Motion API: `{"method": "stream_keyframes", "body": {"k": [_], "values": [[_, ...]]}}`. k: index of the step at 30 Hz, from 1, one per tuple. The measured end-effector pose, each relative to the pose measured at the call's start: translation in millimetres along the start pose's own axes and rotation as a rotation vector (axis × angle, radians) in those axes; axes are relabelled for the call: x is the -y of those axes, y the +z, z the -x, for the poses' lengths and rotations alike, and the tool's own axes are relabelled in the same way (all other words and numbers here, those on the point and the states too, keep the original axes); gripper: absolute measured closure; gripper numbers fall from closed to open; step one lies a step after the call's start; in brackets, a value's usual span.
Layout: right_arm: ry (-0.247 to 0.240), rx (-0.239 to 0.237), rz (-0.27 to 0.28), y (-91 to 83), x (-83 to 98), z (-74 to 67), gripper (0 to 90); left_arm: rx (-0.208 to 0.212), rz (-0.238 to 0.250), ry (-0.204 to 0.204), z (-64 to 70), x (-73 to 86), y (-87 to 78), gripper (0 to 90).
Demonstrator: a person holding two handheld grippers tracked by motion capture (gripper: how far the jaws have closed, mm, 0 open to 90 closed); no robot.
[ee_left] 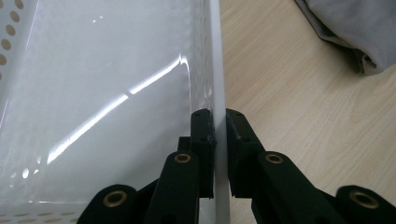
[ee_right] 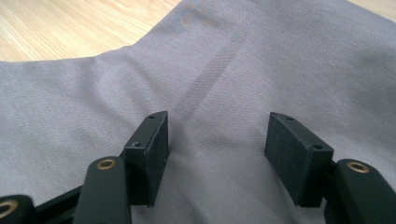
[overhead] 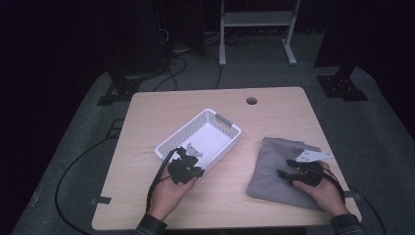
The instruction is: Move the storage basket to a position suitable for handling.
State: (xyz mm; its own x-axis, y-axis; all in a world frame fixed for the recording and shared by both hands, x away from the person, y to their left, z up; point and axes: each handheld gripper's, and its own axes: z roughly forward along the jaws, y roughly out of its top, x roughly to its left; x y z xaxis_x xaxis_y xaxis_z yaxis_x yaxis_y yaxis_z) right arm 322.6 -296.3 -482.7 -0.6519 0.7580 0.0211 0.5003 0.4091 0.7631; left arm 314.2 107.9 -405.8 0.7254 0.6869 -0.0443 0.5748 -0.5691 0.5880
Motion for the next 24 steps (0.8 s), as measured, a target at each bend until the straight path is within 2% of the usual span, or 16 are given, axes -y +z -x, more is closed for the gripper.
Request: {"method": "stream_keyframes", "body": {"k": [1, 4, 8, 11, 16, 24], "values": [[0.0, 0.0, 0.0, 0.0, 0.0, 0.0, 38.2, 0.009, -0.001, 0.001, -0.9, 0.1, -0.4, 81.4], [0.001, 0.0, 0.0, 0.0, 0.0, 0.0, 38.2, 0.05, 0.036, -0.021, -4.2, -0.4, -6.2, 78.5], [0.001, -0.001, 0.0, 0.0, 0.0, 0.1, 38.2, 0.054, 0.09, -0.021, -9.2, -4.3, -20.9, 74.7], [0.001, 0.0, 0.0, 0.0, 0.0, 0.0, 38.2, 0.033, 0.116, -0.024, -19.5, -8.2, -31.6, 71.2], [0.001, 0.001, 0.001, 0.1, 0.1, -0.2, 38.1, -0.031, 0.153, -0.03, -48.0, -13.2, -44.9, 65.1], [0.003, 0.0, 0.0, 0.0, 0.0, 0.0, 38.2, -0.131, 0.165, -0.056, -99.0, -20.5, -43.9, 62.2]]}}
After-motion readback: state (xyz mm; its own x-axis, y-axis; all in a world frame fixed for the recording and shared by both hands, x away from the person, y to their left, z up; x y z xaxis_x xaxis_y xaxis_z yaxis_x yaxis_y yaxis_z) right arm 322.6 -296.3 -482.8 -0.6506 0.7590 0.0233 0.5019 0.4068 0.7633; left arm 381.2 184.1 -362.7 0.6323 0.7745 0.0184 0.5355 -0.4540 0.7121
